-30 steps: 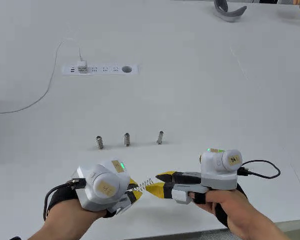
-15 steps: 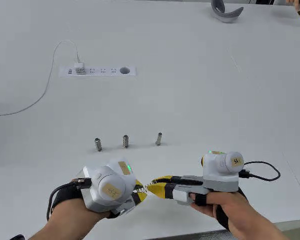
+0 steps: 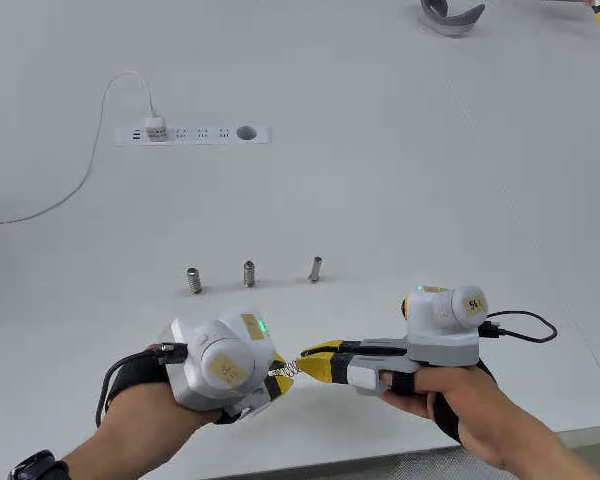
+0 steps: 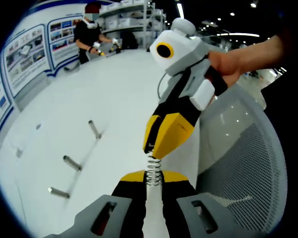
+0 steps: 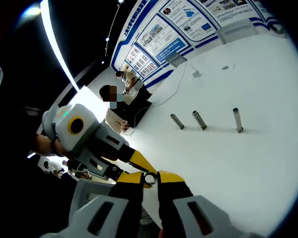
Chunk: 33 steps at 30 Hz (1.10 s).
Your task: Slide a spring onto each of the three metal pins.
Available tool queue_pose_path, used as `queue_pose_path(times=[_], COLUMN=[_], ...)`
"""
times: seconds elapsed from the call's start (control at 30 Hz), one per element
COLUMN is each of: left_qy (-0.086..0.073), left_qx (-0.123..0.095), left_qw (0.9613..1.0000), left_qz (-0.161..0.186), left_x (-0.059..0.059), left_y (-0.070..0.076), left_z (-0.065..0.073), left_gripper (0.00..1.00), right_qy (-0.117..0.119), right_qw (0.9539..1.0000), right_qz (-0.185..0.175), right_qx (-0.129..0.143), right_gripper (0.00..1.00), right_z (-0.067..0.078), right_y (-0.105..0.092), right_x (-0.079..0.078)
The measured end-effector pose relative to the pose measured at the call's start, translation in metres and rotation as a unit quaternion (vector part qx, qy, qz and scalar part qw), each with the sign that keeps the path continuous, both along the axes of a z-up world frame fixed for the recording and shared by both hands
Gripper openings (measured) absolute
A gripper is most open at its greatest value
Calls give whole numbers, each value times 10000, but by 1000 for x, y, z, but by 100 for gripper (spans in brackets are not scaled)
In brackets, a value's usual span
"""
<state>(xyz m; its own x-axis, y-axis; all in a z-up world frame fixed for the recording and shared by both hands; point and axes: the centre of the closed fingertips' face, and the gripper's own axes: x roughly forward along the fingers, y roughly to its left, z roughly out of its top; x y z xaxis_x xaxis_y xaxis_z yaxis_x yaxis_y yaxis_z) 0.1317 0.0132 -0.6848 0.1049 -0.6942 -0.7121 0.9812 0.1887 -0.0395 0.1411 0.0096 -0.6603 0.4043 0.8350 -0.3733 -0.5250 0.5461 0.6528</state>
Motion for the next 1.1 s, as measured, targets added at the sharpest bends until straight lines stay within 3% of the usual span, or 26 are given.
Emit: queue_pose_path(times=[0.2,0.33,0.47,0.63,0.73,1.1], left_qy=[13,-10,-46,-38,-73,-156], left_qx=[-265,-399,-522,-726,-744,-790], left_qw=[9996,9992,9986,9973,9972,9965], left_qz=[82,100,116,67,8,-204], left_x=[8,11,12,11,10,6], left_y=[-8,-15,-22,-30,-33,-38], left_z=[10,17,25,33,35,41], left_gripper=[10,10,10,10,10,10], right_qy=[-174,-375,-497,-675,-786,-1004], right_qw=[9998,9978,9959,9887,9813,9609], right_qz=[54,227,382,792,1078,1765], right_qx=[-128,-496,-660,-1078,-1384,-1883], right_gripper=[12,12,12,12,12,12], right_z=[15,21,31,37,37,41], right_y=[-3,-9,-12,-19,-22,-23], right_x=[7,11,12,9,6,0])
